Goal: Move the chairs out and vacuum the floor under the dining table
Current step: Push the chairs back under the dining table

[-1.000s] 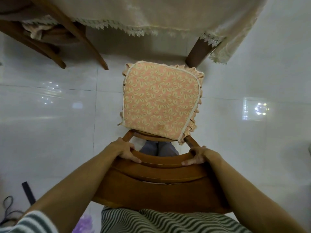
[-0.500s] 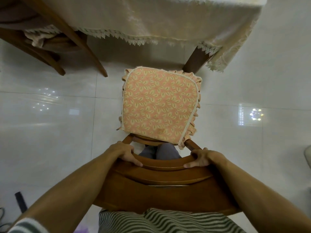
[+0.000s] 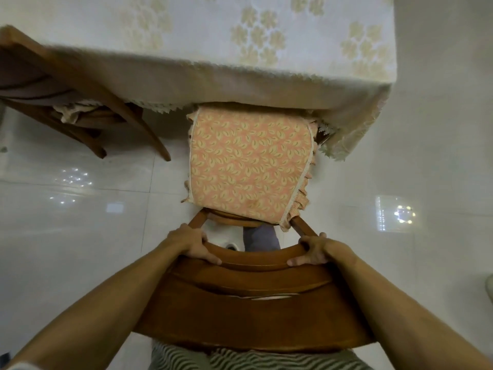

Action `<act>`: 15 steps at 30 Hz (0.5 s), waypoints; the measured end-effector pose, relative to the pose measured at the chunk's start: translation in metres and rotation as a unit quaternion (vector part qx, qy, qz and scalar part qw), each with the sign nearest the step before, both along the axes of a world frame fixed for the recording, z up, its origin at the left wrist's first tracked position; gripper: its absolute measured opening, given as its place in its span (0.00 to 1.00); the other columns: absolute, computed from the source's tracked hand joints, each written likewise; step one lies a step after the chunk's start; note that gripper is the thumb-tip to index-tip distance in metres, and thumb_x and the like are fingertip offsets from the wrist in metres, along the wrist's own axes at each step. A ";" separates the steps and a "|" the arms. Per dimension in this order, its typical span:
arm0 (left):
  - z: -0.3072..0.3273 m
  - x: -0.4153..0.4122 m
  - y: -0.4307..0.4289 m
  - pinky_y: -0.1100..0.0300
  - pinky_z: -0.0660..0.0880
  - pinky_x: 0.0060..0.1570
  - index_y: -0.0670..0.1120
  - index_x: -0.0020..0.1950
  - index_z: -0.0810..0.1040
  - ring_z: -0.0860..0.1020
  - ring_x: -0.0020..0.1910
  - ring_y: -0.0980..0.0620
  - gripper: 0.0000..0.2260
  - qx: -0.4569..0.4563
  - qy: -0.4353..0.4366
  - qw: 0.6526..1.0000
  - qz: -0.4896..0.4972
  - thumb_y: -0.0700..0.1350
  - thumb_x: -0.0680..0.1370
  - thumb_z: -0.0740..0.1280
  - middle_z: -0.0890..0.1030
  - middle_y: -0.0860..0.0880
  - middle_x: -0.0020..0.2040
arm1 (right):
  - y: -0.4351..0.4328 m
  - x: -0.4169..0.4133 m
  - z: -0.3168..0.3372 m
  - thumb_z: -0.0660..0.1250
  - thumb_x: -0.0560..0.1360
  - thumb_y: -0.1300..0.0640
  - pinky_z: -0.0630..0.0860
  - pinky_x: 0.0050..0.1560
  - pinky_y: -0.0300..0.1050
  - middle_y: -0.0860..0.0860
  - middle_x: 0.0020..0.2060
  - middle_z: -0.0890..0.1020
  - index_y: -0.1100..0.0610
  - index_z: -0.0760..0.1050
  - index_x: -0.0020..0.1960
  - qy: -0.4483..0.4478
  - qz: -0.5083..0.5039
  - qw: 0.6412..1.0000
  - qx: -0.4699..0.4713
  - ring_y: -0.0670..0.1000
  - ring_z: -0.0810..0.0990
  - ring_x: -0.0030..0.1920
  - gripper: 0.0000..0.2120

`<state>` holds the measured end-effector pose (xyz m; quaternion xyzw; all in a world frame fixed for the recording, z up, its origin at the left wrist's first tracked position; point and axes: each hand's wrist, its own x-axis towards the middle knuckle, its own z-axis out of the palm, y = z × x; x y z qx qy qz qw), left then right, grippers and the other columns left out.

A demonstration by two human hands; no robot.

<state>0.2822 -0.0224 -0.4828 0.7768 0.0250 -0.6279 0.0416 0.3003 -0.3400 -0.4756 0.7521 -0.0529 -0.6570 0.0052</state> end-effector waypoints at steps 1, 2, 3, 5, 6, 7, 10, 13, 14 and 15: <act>0.000 0.015 -0.001 0.51 0.70 0.62 0.56 0.75 0.66 0.68 0.69 0.43 0.44 0.002 0.000 1.000 -0.001 0.75 0.64 0.68 0.67 0.44 0.72 | -0.001 0.015 -0.001 0.68 0.65 0.26 0.67 0.70 0.59 0.56 0.71 0.60 0.43 0.59 0.76 0.000 0.001 1.000 0.001 0.60 0.66 0.70 0.45; 0.000 0.032 -0.001 0.50 0.70 0.63 0.56 0.75 0.65 0.68 0.69 0.43 0.44 0.005 0.004 1.000 -0.003 0.75 0.64 0.68 0.66 0.43 0.72 | -0.001 0.031 -0.003 0.68 0.65 0.26 0.67 0.70 0.59 0.56 0.71 0.61 0.43 0.59 0.76 0.001 0.002 1.000 0.004 0.60 0.66 0.70 0.46; 0.000 0.050 0.000 0.50 0.70 0.64 0.56 0.75 0.65 0.68 0.70 0.43 0.43 0.009 0.009 1.000 -0.001 0.75 0.65 0.68 0.66 0.43 0.73 | -0.001 0.049 -0.007 0.68 0.64 0.26 0.67 0.70 0.59 0.56 0.71 0.61 0.44 0.59 0.76 0.002 0.005 1.000 0.006 0.60 0.66 0.71 0.46; -0.001 0.086 0.001 0.50 0.70 0.64 0.56 0.75 0.64 0.68 0.69 0.42 0.43 0.013 0.014 1.000 0.008 0.75 0.65 0.67 0.65 0.43 0.72 | -0.003 0.088 -0.013 0.69 0.64 0.26 0.67 0.70 0.58 0.56 0.71 0.62 0.44 0.60 0.76 0.005 0.013 1.000 0.014 0.60 0.65 0.71 0.47; -0.002 0.103 0.000 0.50 0.71 0.64 0.57 0.75 0.64 0.68 0.69 0.42 0.44 0.014 0.014 1.000 0.009 0.75 0.64 0.67 0.64 0.42 0.72 | -0.005 0.107 -0.015 0.69 0.64 0.27 0.67 0.69 0.58 0.56 0.71 0.62 0.44 0.60 0.76 0.010 0.013 1.000 0.020 0.60 0.65 0.71 0.46; -0.003 0.118 -0.001 0.50 0.71 0.63 0.58 0.74 0.65 0.68 0.69 0.42 0.44 0.019 0.018 1.000 0.010 0.76 0.63 0.67 0.64 0.42 0.72 | -0.008 0.125 -0.016 0.69 0.65 0.28 0.67 0.69 0.57 0.56 0.71 0.62 0.44 0.60 0.75 0.018 0.012 0.999 0.024 0.60 0.66 0.70 0.45; -0.002 0.158 -0.007 0.50 0.72 0.63 0.59 0.74 0.65 0.68 0.69 0.41 0.46 0.034 0.028 0.999 0.023 0.77 0.61 0.68 0.63 0.43 0.72 | -0.015 0.175 -0.016 0.70 0.65 0.28 0.68 0.69 0.56 0.55 0.70 0.63 0.43 0.61 0.74 0.035 0.007 0.999 0.032 0.59 0.66 0.70 0.44; 0.000 0.196 -0.010 0.49 0.72 0.65 0.58 0.75 0.64 0.67 0.70 0.41 0.45 0.038 0.046 0.998 0.031 0.75 0.62 0.69 0.62 0.43 0.73 | -0.017 0.217 -0.014 0.71 0.62 0.26 0.69 0.69 0.56 0.54 0.70 0.63 0.42 0.62 0.74 0.040 0.016 0.999 0.029 0.58 0.67 0.70 0.46; 0.001 0.206 -0.010 0.48 0.72 0.65 0.58 0.75 0.64 0.67 0.70 0.40 0.45 0.039 0.051 0.997 0.037 0.75 0.63 0.69 0.61 0.43 0.73 | -0.015 0.227 -0.016 0.71 0.61 0.26 0.69 0.69 0.56 0.54 0.70 0.64 0.42 0.62 0.74 0.043 0.015 0.999 0.028 0.58 0.67 0.70 0.47; 0.002 0.216 -0.010 0.48 0.72 0.65 0.58 0.74 0.65 0.67 0.70 0.40 0.44 0.039 0.052 0.997 0.042 0.74 0.63 0.70 0.61 0.43 0.73 | -0.014 0.234 -0.018 0.71 0.60 0.25 0.69 0.69 0.56 0.54 0.70 0.64 0.41 0.61 0.74 0.044 0.014 0.999 0.027 0.58 0.68 0.70 0.48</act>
